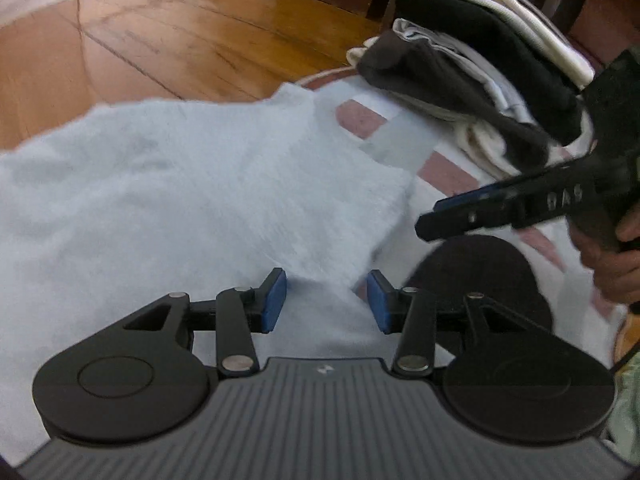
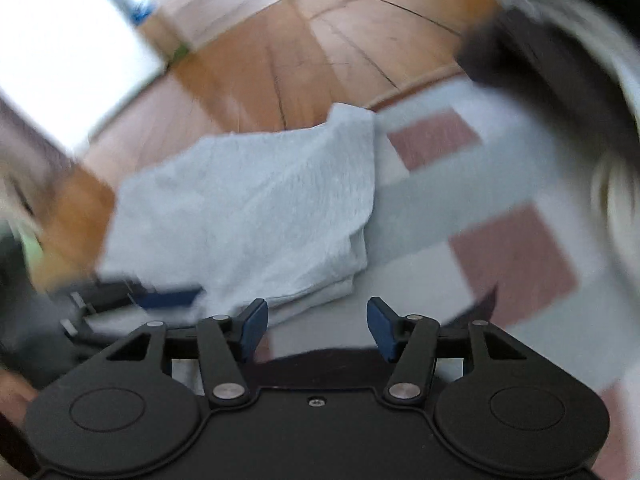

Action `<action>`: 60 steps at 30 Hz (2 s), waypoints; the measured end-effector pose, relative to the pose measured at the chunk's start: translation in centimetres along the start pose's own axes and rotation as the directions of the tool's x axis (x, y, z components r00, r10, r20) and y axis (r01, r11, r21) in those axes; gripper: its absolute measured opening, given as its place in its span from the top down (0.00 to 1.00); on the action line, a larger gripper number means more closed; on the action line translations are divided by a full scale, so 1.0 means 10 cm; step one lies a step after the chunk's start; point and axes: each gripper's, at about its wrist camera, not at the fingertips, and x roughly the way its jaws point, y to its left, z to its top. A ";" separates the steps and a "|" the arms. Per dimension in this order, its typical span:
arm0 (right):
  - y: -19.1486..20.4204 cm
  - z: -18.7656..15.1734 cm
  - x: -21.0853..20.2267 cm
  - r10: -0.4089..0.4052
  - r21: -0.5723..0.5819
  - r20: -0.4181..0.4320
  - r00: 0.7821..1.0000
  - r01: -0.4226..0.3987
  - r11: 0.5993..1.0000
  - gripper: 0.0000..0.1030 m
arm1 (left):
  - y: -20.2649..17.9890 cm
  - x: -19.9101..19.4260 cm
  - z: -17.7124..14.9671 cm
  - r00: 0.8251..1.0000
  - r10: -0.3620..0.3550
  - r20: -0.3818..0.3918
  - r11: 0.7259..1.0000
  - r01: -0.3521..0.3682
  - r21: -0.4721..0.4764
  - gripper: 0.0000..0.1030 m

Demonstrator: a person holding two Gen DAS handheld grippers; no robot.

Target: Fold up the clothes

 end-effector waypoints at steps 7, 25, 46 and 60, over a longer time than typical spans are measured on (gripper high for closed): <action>-0.13 -0.05 0.36 0.132 0.354 0.102 0.986 -0.160 0.921 0.38 | 0.05 0.01 0.02 0.999 -0.032 0.010 0.998 0.032 -0.047 0.58; 2.14 -0.67 0.67 -0.027 -0.813 0.182 0.983 0.166 0.558 0.89 | 1.44 -0.76 -0.29 0.976 0.013 0.217 0.799 0.121 -0.590 0.59; 1.81 -0.69 0.47 0.140 -0.596 -0.243 0.960 -0.261 0.759 0.56 | 1.04 -0.59 -0.20 0.950 0.311 0.043 0.921 -0.289 -0.262 0.47; 1.15 -0.36 0.59 0.053 -0.177 0.005 0.999 -0.052 0.983 0.47 | 1.16 -1.12 -0.56 0.938 0.336 -0.080 0.872 -0.342 -0.351 0.40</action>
